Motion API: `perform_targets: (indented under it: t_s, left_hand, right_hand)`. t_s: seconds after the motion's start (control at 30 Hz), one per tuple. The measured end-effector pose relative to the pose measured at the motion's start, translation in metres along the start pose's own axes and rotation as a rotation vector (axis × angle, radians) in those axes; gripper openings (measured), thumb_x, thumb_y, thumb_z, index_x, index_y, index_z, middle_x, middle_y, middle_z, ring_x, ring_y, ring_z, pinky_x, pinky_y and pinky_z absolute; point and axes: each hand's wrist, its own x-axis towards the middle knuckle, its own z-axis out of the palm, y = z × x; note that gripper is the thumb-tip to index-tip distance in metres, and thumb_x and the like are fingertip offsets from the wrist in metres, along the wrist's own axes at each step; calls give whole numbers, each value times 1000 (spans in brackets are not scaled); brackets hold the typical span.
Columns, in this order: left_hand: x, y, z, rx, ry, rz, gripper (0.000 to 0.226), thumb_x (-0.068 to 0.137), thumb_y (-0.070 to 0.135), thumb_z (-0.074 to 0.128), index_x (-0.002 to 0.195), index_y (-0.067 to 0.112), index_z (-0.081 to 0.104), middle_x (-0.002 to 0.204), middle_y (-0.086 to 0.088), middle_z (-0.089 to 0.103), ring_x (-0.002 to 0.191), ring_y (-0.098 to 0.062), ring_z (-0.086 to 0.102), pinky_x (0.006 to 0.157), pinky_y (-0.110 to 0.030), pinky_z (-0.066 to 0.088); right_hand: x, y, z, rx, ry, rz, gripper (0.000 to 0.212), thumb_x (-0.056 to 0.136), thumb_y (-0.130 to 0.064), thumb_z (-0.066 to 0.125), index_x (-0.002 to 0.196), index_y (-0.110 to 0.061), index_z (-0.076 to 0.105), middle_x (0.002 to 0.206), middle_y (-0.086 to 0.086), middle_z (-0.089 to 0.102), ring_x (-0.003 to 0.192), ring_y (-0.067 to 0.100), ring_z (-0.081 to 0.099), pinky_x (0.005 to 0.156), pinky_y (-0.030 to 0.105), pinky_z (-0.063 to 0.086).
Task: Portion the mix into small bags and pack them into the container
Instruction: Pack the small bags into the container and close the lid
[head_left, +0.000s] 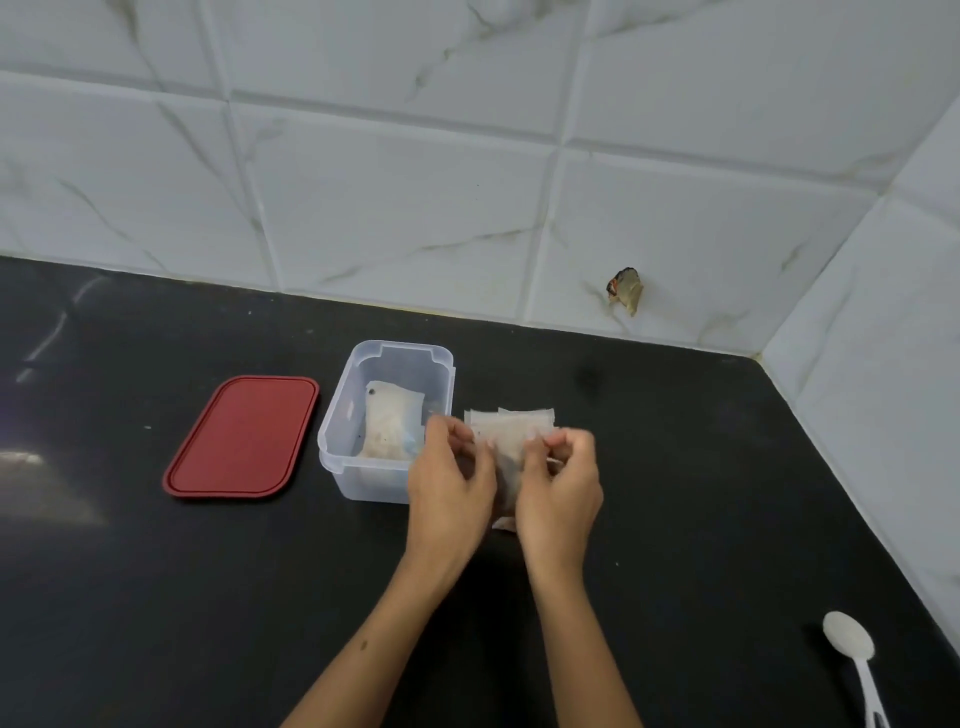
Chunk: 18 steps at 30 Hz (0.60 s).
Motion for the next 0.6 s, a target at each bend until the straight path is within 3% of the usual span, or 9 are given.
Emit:
perform_targets:
  t_s: [0.17,0.27,0.37,0.47,0.5,0.6]
  left_hand:
    - [54,9,-41,117,90,41,8,93,16,57,93,17,49,77,6,61,64,-3,60,50,-10,43]
    - [91,1,-61,216,61,-34,7,94,21,55,94,15,56,82,-1,64,77,-16,61,67,-24,49]
    - [120,-11,-71,351,-48,-112,24,98,27,48,91,8,61,84,-8,63,81,-22,59,73,-34,49]
    - [133,-20,-74,425,-223,-206,12,89,13,53,80,8,58,88,-17,62,82,-33,57,72,-32,46]
    - [136,-23,-74,451,-277,-230,2,85,11,57,85,10,58,93,-17,61,84,-32,56,72,-31,45]
    - [140,-25,-72,539,-392,-268,27,79,11,66,103,2,59,100,-16,57,83,-23,52,70,-30,45]
  right_hand:
    - [13,-47,33,-21,-313,-51,10,92,-28,53,98,-21,59,96,-7,61,89,6,58,79,26,49]
    - [28,-61,63,-94,-476,-7,22,92,-22,50,109,-15,62,103,-3,62,94,11,57,80,26,49]
    - [41,-62,95,-201,-606,41,32,92,-10,49,121,-11,61,118,4,61,100,17,58,73,22,50]
    - [47,-63,119,-326,-691,108,31,90,-4,47,117,-8,62,119,11,60,86,19,54,50,13,41]
    - [48,-64,125,-364,-710,122,30,90,-3,46,117,-6,61,118,12,59,83,20,52,50,15,42]
    - [51,-65,138,-485,-738,156,31,93,-6,47,123,-4,54,119,14,58,84,20,49,62,24,40]
